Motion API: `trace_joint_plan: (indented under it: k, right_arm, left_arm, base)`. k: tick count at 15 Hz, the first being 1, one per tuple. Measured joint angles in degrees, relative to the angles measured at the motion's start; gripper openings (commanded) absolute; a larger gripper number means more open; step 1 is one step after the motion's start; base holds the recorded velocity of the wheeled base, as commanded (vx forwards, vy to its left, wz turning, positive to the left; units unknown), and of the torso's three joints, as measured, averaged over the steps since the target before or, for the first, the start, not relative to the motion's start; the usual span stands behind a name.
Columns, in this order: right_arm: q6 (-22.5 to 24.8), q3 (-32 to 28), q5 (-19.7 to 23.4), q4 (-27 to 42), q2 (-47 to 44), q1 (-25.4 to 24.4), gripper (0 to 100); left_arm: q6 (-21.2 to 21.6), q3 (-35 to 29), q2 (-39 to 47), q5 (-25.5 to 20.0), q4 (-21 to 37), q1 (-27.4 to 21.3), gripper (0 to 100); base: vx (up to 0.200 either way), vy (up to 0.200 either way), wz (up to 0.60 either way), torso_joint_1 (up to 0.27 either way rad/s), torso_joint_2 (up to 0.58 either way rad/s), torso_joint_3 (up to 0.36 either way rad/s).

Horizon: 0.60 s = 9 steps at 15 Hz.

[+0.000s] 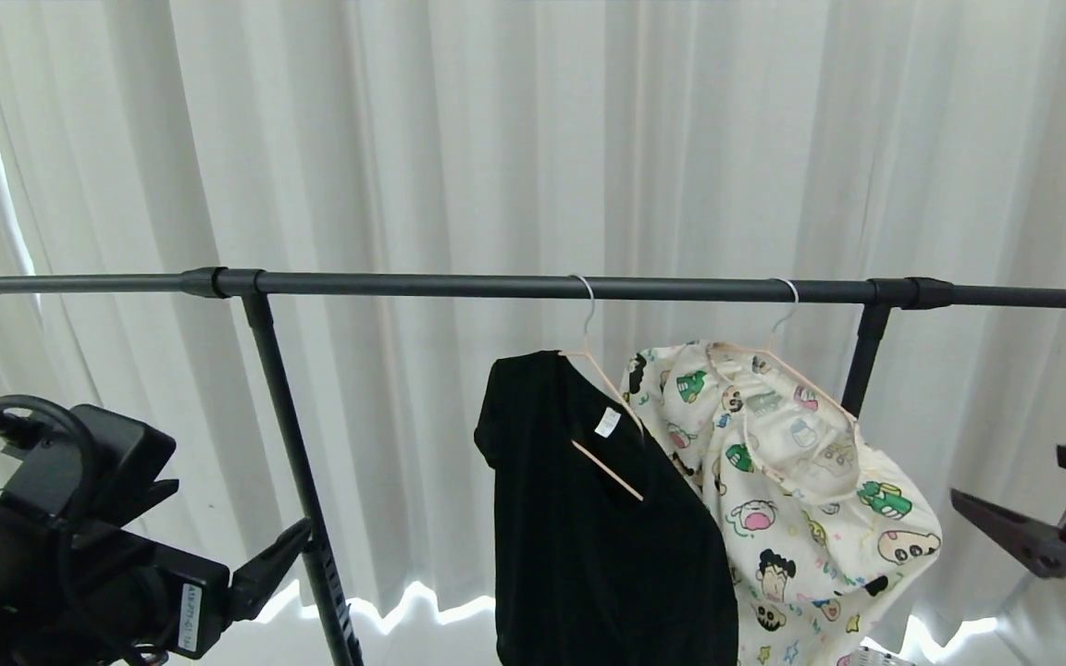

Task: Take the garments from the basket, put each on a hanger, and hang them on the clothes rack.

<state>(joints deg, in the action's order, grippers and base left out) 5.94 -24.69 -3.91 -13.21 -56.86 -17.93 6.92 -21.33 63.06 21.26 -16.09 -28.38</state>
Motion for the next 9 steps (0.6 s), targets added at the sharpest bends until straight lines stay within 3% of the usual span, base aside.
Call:
trace_joint_plan:
  k: [4, 8, 9]
  right_arm:
    - [7.47, 1.23, -3.77, 17.55, 10.63, 12.90, 100]
    - [8.57, 4.90, -4.21, 24.70, 23.06, 19.72, 100]
    - [8.64, 6.28, -4.23, 26.21, 26.78, 20.30, 100]
  left_arm:
    - [0.32, 3.61, -4.27, 2.24, 0.13, 4.60, 100]
    - [0.57, 11.00, -13.46, 4.27, 0.48, 16.70, 100]
    - [0.60, 13.29, -16.21, 4.49, 0.83, 20.04, 100]
  base:
    - [-0.200, 0.000, 0.00, 0.001, 0.00, 0.002]
    - [-0.200, 0.000, 0.00, 0.002, 0.00, 0.005]
    - [0.000, 0.000, 0.00, 0.000, 0.00, 0.000]
